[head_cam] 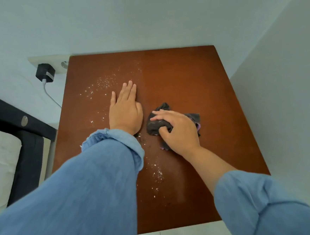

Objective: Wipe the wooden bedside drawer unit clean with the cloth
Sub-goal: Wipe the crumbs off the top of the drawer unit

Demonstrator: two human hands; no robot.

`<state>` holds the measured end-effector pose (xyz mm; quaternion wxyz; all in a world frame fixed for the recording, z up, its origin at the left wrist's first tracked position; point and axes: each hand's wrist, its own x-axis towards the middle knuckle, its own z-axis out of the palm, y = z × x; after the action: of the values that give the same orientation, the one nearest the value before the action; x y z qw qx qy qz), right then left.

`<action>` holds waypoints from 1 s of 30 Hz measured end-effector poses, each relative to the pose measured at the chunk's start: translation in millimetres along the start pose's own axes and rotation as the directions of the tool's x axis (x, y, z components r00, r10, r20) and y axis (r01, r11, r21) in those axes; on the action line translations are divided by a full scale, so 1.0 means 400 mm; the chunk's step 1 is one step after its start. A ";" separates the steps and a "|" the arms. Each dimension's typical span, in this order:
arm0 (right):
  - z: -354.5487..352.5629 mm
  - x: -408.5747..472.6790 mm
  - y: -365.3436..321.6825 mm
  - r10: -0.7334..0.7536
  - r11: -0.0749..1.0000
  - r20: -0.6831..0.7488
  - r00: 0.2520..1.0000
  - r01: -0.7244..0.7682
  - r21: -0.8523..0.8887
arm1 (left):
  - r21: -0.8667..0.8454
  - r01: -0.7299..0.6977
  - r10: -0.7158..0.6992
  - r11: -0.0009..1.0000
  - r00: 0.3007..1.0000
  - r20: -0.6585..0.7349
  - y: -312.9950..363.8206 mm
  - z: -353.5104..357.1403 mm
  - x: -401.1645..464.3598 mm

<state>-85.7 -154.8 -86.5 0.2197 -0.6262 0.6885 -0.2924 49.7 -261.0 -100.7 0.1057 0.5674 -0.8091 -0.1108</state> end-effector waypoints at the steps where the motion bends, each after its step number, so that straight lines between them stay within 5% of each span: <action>1: 0.000 0.006 0.002 -0.002 1.000 -0.007 1.000 0.002 -0.019 | 0.002 -0.005 0.005 1.000 1.000 0.004 0.001 -0.001 -0.002; 16: 0.000 0.017 -0.011 0.036 0.998 0.021 0.999 -0.035 -0.059 | 0.053 0.018 -0.021 0.998 0.998 0.056 0.001 -0.043 -0.498; 30: 0.042 -0.359 -0.053 -0.032 0.999 0.020 0.999 0.031 0.014 | 0.070 0.041 -0.040 0.997 0.999 -0.021 -0.004 -0.013 -0.517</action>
<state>-41.9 -15.7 -93.6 0.2263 -0.6385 0.6743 -0.2940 121.6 -67.3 -105.5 0.0914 0.5882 -0.7997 -0.0789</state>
